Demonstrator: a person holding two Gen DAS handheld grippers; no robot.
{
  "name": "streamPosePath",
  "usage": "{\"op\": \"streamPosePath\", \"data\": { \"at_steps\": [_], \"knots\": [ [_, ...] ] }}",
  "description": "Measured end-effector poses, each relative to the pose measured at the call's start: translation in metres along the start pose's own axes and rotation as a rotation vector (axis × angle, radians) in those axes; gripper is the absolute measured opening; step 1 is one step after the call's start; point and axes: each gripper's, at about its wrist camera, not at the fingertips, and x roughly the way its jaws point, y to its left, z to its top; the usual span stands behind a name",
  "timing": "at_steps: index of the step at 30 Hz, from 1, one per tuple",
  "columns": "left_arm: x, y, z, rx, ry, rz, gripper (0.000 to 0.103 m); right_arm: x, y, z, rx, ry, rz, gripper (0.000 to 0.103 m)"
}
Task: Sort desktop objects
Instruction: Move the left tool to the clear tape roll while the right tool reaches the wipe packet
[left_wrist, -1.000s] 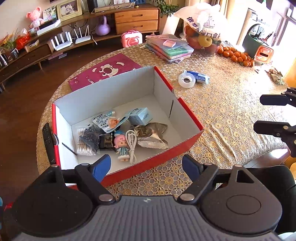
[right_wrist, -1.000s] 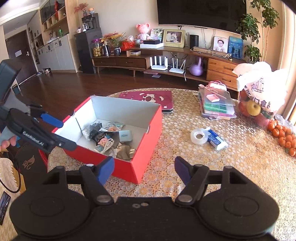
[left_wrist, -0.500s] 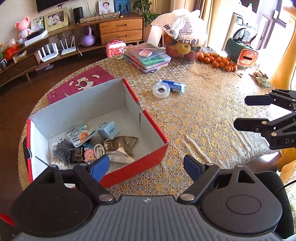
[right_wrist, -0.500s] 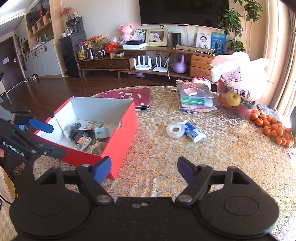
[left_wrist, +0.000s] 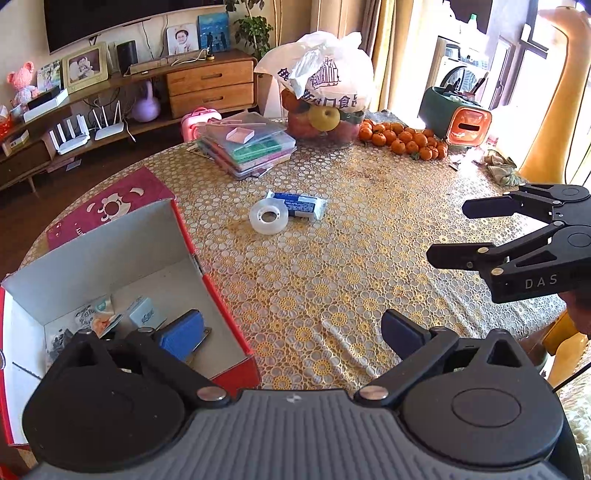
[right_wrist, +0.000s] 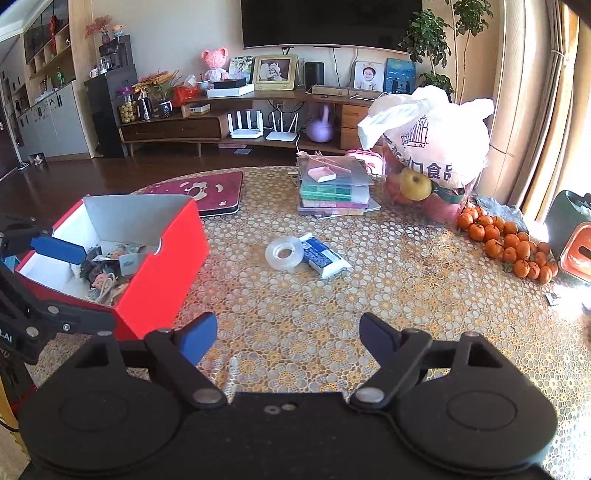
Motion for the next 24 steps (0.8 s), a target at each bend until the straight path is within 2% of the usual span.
{"op": "streamPosePath", "data": {
  "at_steps": [6, 15, 19, 24],
  "knots": [
    [0.021, -0.019, 0.008, -0.026, -0.033, 0.001, 0.103, 0.021, -0.023, -0.001, 0.014, 0.014, -0.001, 0.084],
    [0.064, -0.026, 0.024, -0.081, 0.014, 0.037, 0.103, 0.052, -0.045, 0.015, -0.032, 0.050, -0.004, 0.081],
    [0.086, -0.026, 0.033, -0.150, 0.028, 0.031, 0.103, 0.071, -0.053, 0.023, -0.048, 0.065, 0.020, 0.081],
    [0.110, -0.027, 0.040, -0.189, 0.035, 0.031, 0.103, 0.093, -0.062, 0.031, -0.074, 0.086, 0.046, 0.079]
  ]
}}
